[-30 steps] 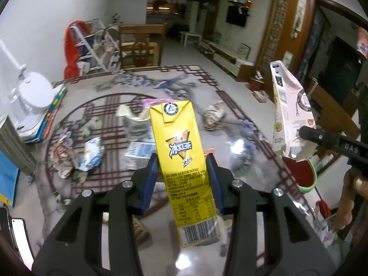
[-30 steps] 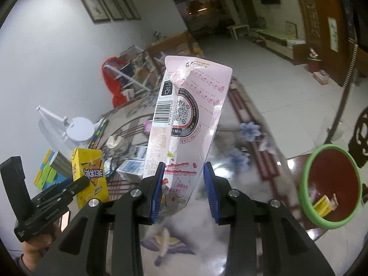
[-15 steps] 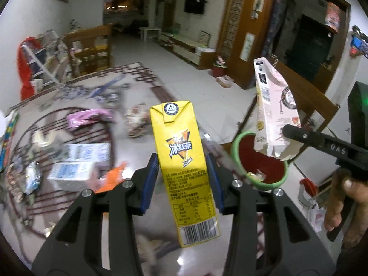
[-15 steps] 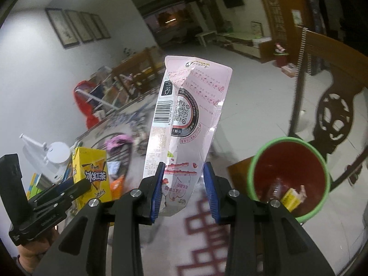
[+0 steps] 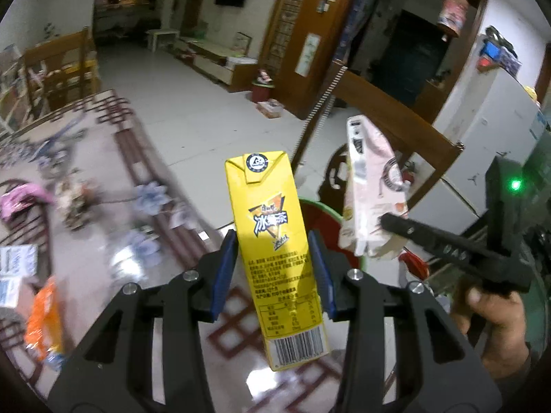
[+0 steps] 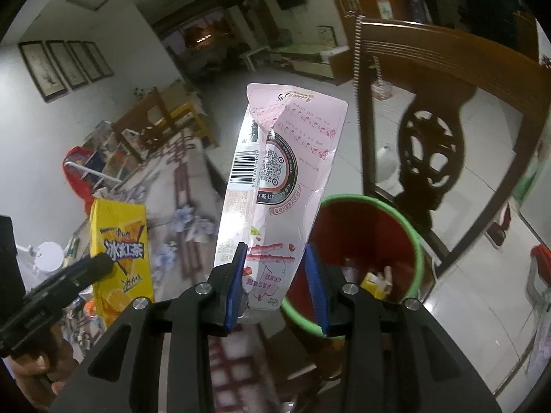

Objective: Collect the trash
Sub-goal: 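Carry the pink carton and yellow juice carton over the red bin, then open both tools to drop the cartons into the bin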

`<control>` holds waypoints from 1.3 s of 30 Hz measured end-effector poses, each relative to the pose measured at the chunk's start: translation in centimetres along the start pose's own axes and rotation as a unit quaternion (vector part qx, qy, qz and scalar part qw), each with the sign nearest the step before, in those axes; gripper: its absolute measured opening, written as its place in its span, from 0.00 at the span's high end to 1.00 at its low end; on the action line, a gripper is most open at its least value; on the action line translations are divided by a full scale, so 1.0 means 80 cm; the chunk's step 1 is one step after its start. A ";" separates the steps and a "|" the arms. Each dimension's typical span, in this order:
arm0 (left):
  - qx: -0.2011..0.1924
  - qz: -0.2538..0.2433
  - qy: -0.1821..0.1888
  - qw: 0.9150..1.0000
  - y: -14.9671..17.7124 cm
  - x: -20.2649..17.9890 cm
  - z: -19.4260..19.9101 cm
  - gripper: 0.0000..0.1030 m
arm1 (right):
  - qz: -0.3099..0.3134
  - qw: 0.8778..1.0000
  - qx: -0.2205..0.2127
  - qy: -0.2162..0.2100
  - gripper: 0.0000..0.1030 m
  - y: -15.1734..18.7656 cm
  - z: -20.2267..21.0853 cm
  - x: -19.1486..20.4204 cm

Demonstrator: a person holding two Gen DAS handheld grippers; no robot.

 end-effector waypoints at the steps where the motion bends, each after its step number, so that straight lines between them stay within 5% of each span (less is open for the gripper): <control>1: 0.001 -0.002 0.005 1.000 -0.002 -0.004 -0.005 0.61 | -0.001 1.000 0.001 0.004 0.68 0.001 -0.001 -0.007; 23: 0.064 -0.043 0.031 0.997 -0.016 -0.086 -0.155 0.60 | -0.017 0.998 0.031 0.052 0.63 0.025 -0.039 -0.110; 26: 0.062 -0.027 0.030 0.997 -0.018 -0.083 -0.159 0.39 | -0.017 0.998 0.036 0.052 0.58 0.027 -0.045 -0.110; 31: 0.049 -0.015 0.025 0.998 -0.021 -0.074 -0.148 0.11 | -0.018 0.998 0.027 0.052 0.30 0.030 -0.045 -0.110; 39: 0.027 -0.002 -0.009 1.000 -0.024 -0.041 -0.101 0.05 | -0.015 0.998 0.010 0.054 0.12 0.024 -0.030 -0.095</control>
Point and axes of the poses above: each gripper's, at about its wrist camera, not at the fingertips, and z roughly against the way its jaws point, x to its left, y to its underside, the point moved 7 cm from there along -z, roughly the way its jaws point, and after that the axes turned 6 degrees about -x, right-handed, at the moved point
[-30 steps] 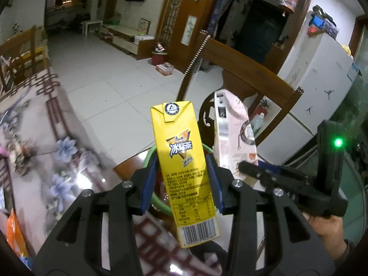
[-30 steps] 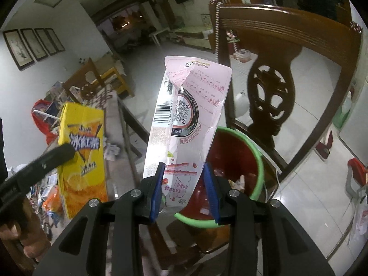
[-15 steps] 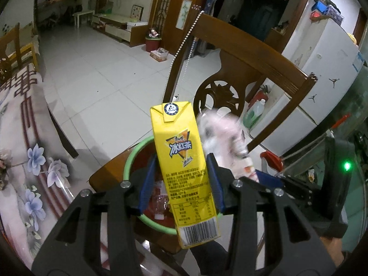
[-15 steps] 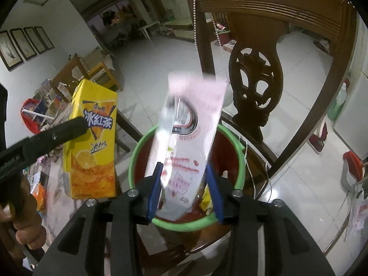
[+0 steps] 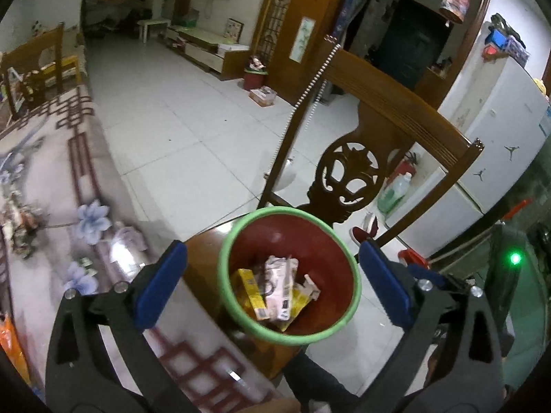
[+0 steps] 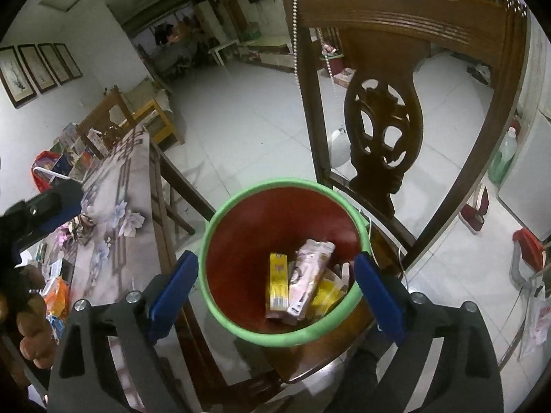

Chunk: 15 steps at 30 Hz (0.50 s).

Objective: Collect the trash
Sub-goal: 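Open both tools to drop the cartons into the bin, then move both tools back toward the orange bag and brown box on the table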

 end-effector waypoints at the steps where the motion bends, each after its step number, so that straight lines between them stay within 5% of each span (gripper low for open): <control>1: 0.000 -0.001 -0.003 1.000 0.000 0.002 0.005 0.05 | 0.001 1.000 -0.002 0.000 0.11 -0.001 0.003 0.005; 15: -0.030 -0.004 -0.060 0.998 0.034 0.080 0.153 0.05 | 0.068 0.997 -0.011 -0.041 0.07 0.014 0.045 0.143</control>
Point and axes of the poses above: each gripper's, at about its wrist camera, not at the fingertips, and z roughly against the way its jaws point, x to its left, y to its underside, the point moved 7 cm from there along -z, roughly the way its jaws point, and after that the axes turned 6 degrees about -x, right-handed, at the moved point
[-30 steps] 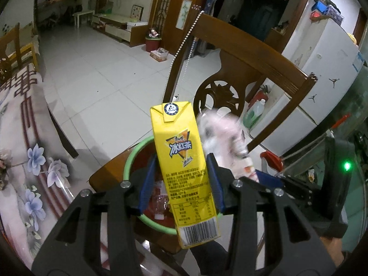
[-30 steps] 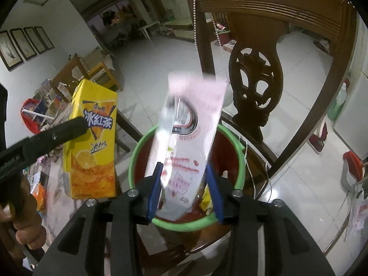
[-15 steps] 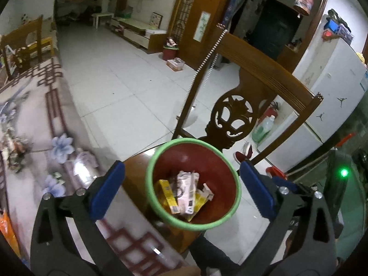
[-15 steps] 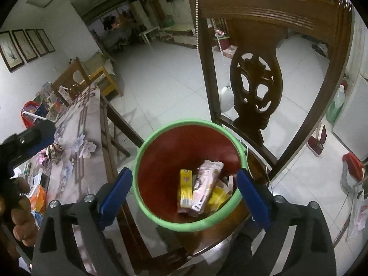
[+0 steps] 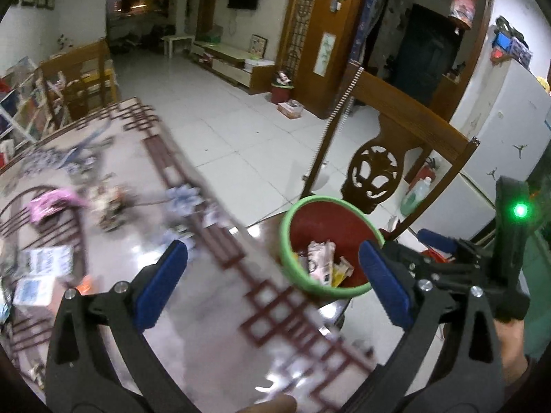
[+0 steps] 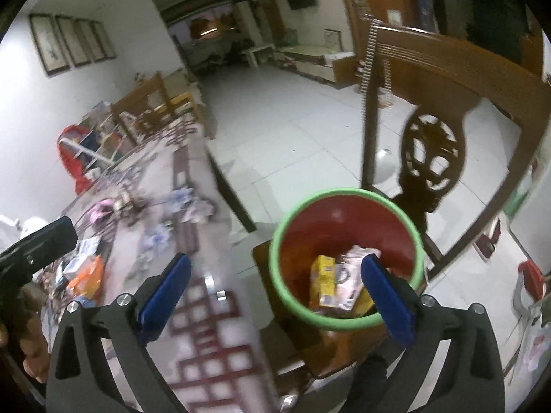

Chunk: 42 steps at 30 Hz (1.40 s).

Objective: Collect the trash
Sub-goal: 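Move both tools back toward the orange bag and brown box on the table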

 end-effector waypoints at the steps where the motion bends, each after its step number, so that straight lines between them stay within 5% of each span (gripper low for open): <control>1: -0.001 0.003 -0.005 1.000 0.003 0.009 0.009 0.05 | 0.005 1.000 0.002 -0.004 0.07 0.002 0.000 0.011; 14: -0.016 0.086 -0.111 0.990 0.080 0.196 0.148 0.05 | 0.098 0.991 0.044 -0.084 0.07 0.053 -0.026 0.219; 25: -0.011 0.201 -0.184 0.962 0.170 0.318 0.208 0.05 | 0.157 0.973 0.089 -0.143 0.07 0.112 -0.058 0.368; 37: 0.039 0.306 -0.205 0.929 0.250 0.378 0.186 0.05 | 0.188 0.964 0.120 -0.144 0.07 0.147 -0.107 0.421; 42: 0.062 0.308 -0.200 0.928 0.259 0.375 0.160 0.05 | 0.187 0.963 0.134 -0.137 0.07 0.155 -0.132 0.420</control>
Point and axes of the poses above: each gripper's, at about its wrist camera, not at the fingertips, and z roughly against the way its jaws point, x to its left, y to its underside, the point moved 7 cm from there along -z, roughly the way its jaws point, and after that the axes turned 6 degrees about -x, right-handed, at the moved point
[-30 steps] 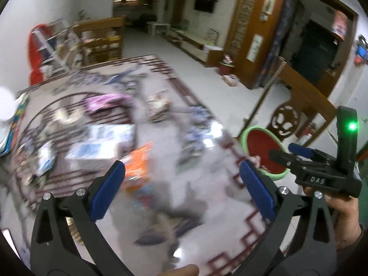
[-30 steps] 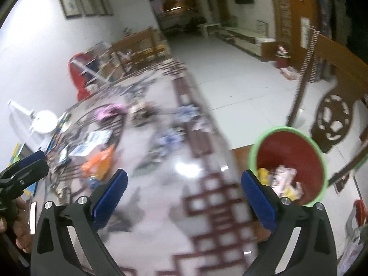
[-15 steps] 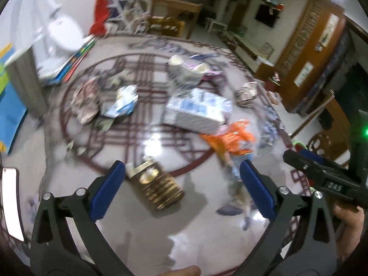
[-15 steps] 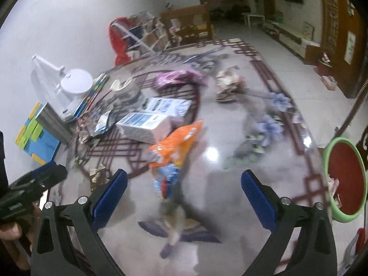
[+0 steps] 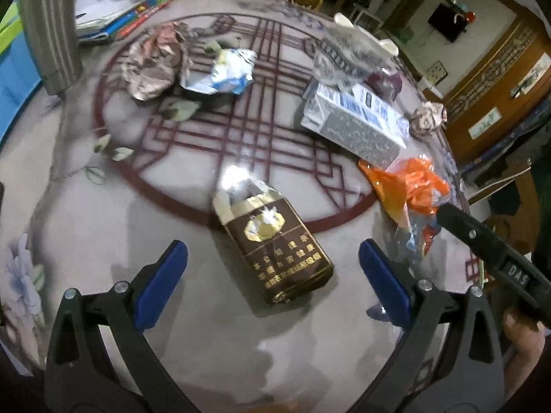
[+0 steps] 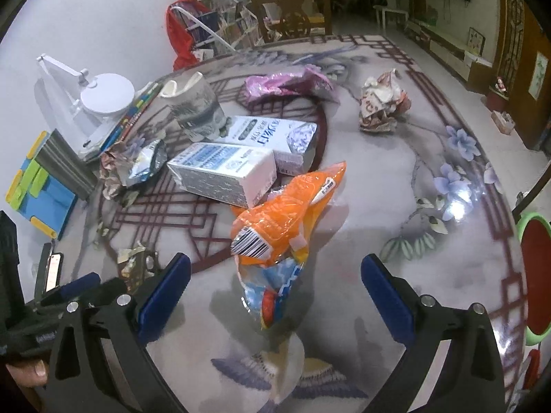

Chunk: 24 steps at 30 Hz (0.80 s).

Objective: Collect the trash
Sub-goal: 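Move both tools back toward the orange bag and brown box on the table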

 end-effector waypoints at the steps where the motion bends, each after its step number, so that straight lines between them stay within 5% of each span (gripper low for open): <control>1: 0.002 -0.004 -0.001 1.000 0.001 -0.003 -0.002 0.05 | 0.000 1.000 0.001 0.001 0.07 0.000 -0.003 -0.001; 21: 0.010 -0.058 -0.057 0.997 0.002 -0.013 -0.045 0.11 | 0.005 1.000 0.020 -0.002 0.08 0.002 -0.048 -0.012; 24: 0.008 -0.070 -0.064 0.995 0.004 -0.015 -0.046 0.13 | 0.008 1.000 0.025 -0.003 0.14 0.003 -0.051 -0.010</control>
Point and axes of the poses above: each gripper's, at about its wrist camera, not at the fingertips, and z roughly against the way its jaws point, x to its left, y to its underside, the point moved 7 cm from there along -z, roughly the way its jaws point, and after that the axes turned 6 degrees about -x, right-handed, at the moved point
